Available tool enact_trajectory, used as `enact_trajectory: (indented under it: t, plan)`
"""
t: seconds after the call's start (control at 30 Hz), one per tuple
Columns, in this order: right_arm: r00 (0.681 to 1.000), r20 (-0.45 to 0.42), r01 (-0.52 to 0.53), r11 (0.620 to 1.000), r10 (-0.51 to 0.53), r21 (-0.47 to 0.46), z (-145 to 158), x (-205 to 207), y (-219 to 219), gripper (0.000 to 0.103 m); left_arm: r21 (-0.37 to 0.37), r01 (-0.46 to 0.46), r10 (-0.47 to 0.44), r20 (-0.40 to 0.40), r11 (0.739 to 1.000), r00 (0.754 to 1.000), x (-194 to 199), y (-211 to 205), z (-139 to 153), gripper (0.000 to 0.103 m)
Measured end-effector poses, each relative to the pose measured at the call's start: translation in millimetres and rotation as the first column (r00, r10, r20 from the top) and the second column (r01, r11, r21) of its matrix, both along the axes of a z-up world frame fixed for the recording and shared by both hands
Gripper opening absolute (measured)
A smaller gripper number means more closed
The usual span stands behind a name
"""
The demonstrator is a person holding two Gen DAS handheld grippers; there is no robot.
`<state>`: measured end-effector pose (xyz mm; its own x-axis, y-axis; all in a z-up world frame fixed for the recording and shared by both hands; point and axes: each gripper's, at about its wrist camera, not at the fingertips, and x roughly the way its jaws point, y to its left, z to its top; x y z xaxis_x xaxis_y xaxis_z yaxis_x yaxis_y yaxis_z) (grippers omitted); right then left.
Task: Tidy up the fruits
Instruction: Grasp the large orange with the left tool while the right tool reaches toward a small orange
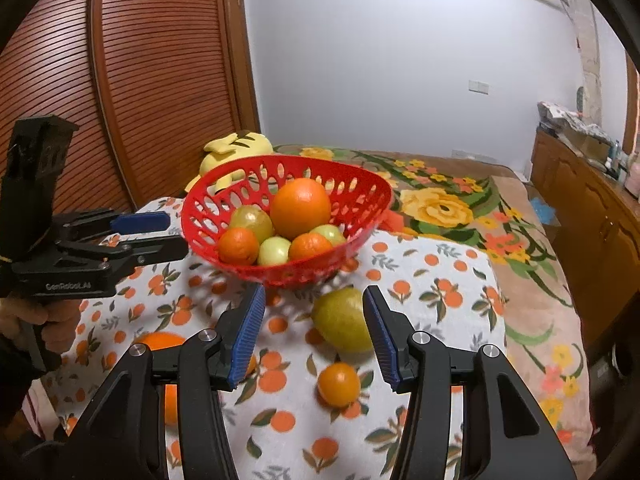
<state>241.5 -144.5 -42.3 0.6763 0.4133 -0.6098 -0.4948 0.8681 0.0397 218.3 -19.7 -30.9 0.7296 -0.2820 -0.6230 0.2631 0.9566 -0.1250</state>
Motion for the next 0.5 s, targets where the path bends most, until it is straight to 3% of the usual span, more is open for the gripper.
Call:
enact_trajectory:
  t: [0.5]
  plan:
    - [0.997, -0.038, 0.066, 0.998, -0.065, 0.017, -27, -47, -19, 0.052, 0.007, 0.030, -0.030, -0.040, 1.000, 0.999, -49, -17, -16, 0.061]
